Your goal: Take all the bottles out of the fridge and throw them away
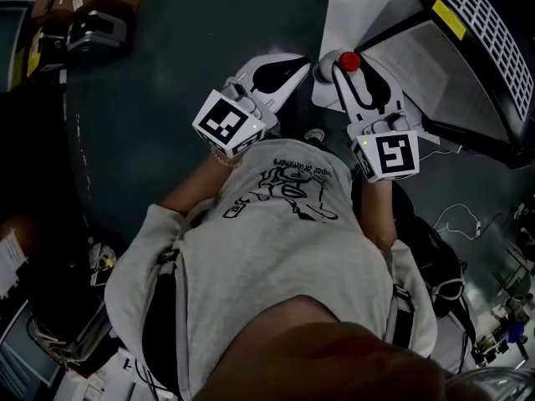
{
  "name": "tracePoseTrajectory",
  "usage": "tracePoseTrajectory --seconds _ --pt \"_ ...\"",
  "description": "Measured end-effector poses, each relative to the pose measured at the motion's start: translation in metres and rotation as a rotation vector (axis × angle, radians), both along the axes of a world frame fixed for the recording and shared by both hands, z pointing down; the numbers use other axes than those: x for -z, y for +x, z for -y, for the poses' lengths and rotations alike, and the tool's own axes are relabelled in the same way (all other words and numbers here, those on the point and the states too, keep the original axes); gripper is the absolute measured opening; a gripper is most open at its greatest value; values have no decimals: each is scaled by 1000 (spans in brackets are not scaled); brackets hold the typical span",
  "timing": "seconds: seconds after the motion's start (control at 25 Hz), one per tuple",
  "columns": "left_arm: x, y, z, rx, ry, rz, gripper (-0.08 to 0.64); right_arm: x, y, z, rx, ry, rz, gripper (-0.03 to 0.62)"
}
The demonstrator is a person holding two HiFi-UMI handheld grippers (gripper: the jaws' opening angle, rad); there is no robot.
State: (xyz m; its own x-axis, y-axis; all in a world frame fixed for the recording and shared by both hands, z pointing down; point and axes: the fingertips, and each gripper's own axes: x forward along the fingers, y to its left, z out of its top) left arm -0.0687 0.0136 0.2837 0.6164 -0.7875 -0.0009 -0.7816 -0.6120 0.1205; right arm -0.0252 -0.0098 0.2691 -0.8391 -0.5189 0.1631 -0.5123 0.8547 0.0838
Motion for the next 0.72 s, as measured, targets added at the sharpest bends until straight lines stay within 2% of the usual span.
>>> tracePoseTrajectory --seconds 0.28,0.72 --pt "-8 -42 -13 37 -5 -2 8 -4 -41 -9 4 -29 -5 147" --pt "-19 -101 -34 121 -28 -6 8 -17 -105 -31 135 -12 -16 147"
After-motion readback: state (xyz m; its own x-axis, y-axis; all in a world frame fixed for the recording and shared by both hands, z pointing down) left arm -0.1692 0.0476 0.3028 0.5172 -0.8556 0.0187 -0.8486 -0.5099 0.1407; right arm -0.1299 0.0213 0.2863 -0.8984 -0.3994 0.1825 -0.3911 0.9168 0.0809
